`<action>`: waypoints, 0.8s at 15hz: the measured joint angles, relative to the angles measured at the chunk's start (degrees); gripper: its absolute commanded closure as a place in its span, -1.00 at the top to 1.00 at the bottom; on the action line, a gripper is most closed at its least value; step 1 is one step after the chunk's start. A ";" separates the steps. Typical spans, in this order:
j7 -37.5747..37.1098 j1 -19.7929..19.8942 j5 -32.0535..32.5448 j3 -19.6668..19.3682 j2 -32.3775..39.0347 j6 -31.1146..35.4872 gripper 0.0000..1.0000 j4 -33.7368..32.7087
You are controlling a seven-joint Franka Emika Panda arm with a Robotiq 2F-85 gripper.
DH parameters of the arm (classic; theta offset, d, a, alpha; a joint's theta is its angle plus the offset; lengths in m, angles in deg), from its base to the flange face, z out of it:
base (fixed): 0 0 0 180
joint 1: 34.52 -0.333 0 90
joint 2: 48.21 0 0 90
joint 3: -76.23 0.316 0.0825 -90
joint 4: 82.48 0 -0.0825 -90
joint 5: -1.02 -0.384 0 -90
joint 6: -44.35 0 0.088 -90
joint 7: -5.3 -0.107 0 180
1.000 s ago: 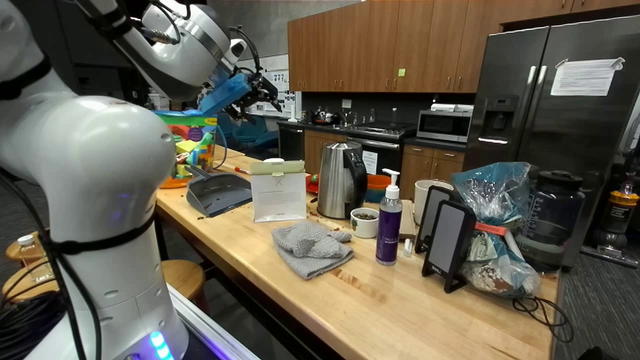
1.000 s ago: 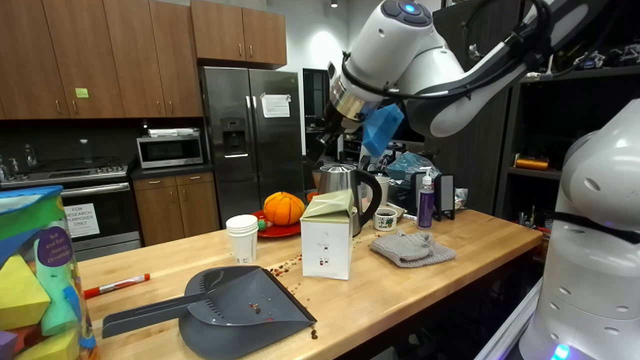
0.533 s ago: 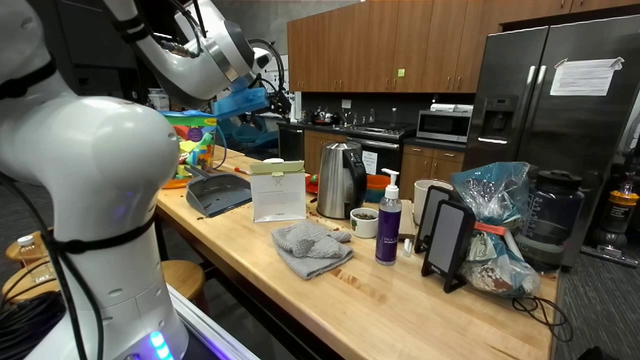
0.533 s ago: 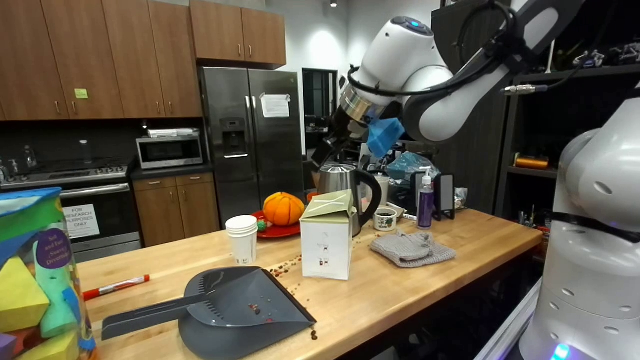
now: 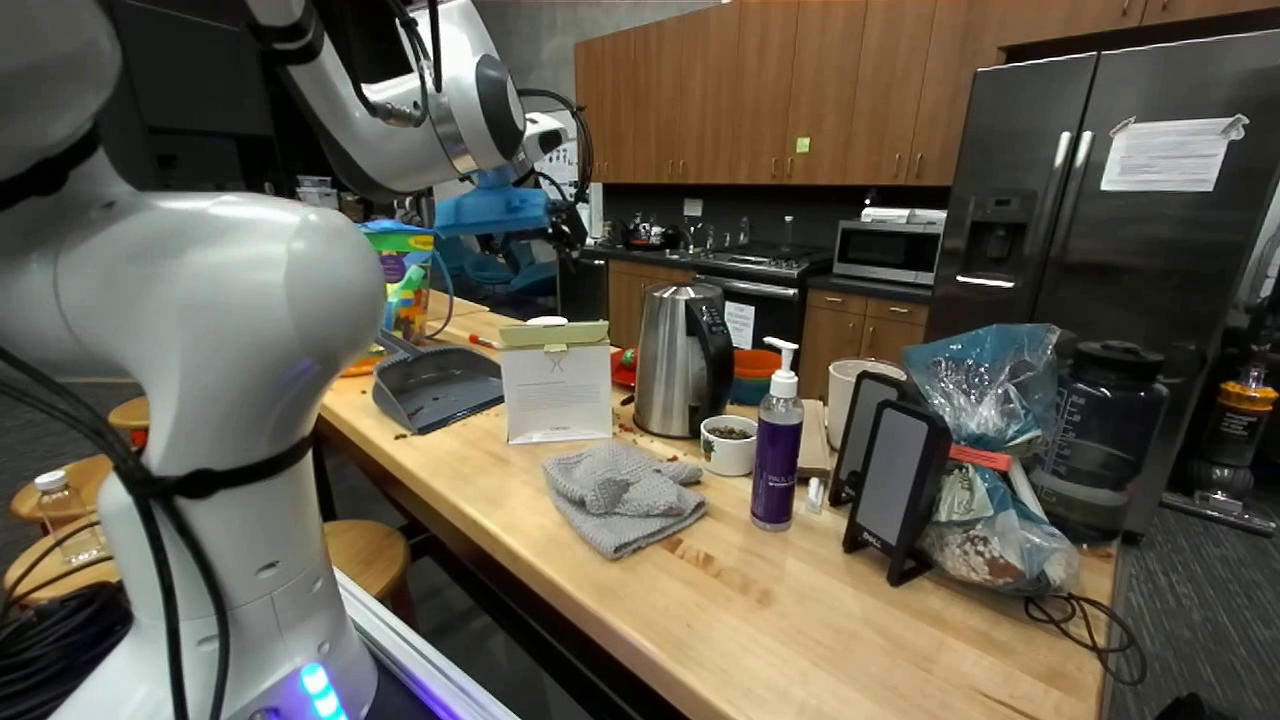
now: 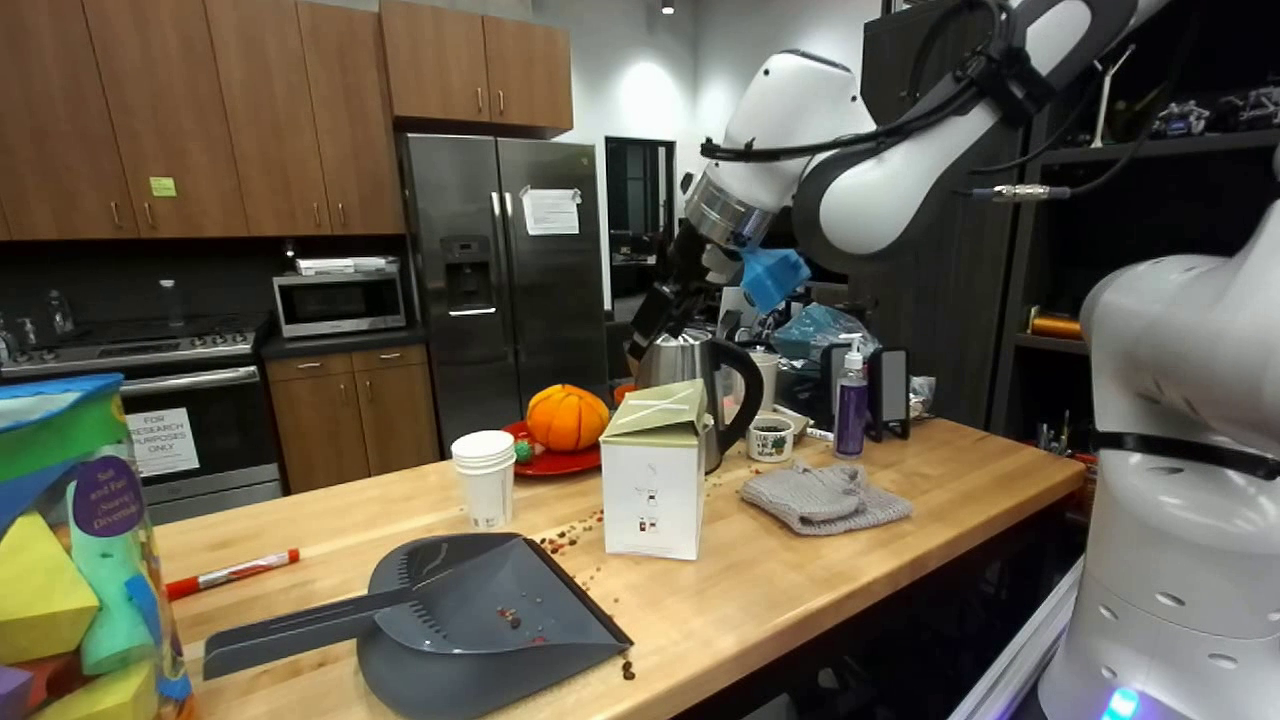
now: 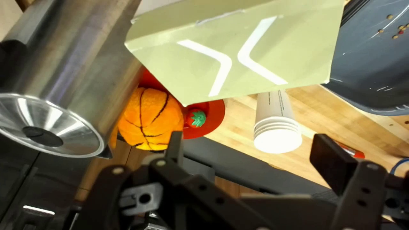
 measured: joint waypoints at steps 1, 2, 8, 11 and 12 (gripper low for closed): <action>0.62 -0.97 -0.27 -1.12 -0.68 -1.58 1.00 -0.02; 0.91 -1.34 -0.28 -1.65 -1.58 -3.22 1.00 0.05; 2.19 -2.03 -0.59 -2.13 -7.25 -12.96 1.00 0.06; 8.12 -5.21 -4.92 -5.41 -9.27 -17.93 1.00 0.06; 10.41 -6.27 -6.46 -6.86 -9.73 -19.41 1.00 0.02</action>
